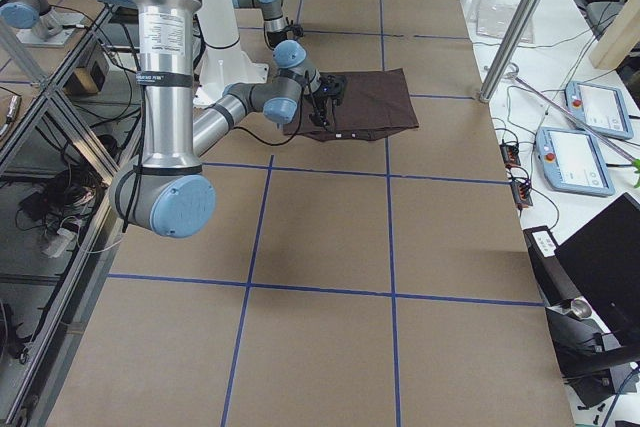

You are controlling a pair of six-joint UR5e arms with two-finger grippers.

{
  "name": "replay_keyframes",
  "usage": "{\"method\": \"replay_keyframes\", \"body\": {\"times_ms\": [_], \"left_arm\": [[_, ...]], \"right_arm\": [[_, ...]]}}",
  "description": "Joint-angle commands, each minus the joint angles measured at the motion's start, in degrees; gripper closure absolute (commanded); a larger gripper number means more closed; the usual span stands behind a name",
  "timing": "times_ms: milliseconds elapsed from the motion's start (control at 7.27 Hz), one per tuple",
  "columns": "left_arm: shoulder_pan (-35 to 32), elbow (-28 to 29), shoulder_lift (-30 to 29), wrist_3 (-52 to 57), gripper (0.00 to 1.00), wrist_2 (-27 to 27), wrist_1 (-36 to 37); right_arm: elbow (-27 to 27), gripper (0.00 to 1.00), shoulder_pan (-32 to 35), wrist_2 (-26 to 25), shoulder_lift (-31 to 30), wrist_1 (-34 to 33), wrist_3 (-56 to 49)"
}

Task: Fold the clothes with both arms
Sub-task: 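Position the left gripper at the shirt's near corner closest to it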

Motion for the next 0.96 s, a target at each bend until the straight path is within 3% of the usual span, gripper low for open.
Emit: {"method": "replay_keyframes", "body": {"times_ms": [0, 138, 275, 413, 825], "left_arm": [[0.0, 0.1, 0.0, 0.0, 0.49, 0.0, 0.0], [0.0, 0.1, -0.1, 0.1, 0.75, 0.0, -0.1], [0.1, 0.1, -0.1, 0.2, 0.84, 0.1, -0.1], [0.1, 0.1, -0.1, 0.3, 1.00, 0.2, 0.0], [-1.6, -3.1, 0.6, 5.7, 1.00, 0.7, 0.1]], "right_arm": [[-0.1, 0.00, 0.0, 0.0, 0.0, 0.0, 0.0], [0.0, 0.00, 0.0, 0.0, 0.0, 0.0, 0.0], [-0.1, 0.00, 0.0, 0.0, 0.0, 0.0, 0.0], [-0.1, 0.00, 0.0, 0.0, 0.0, 0.0, 0.0], [-0.3, 0.00, -0.1, -0.4, 0.1, -0.3, 1.1]]}}
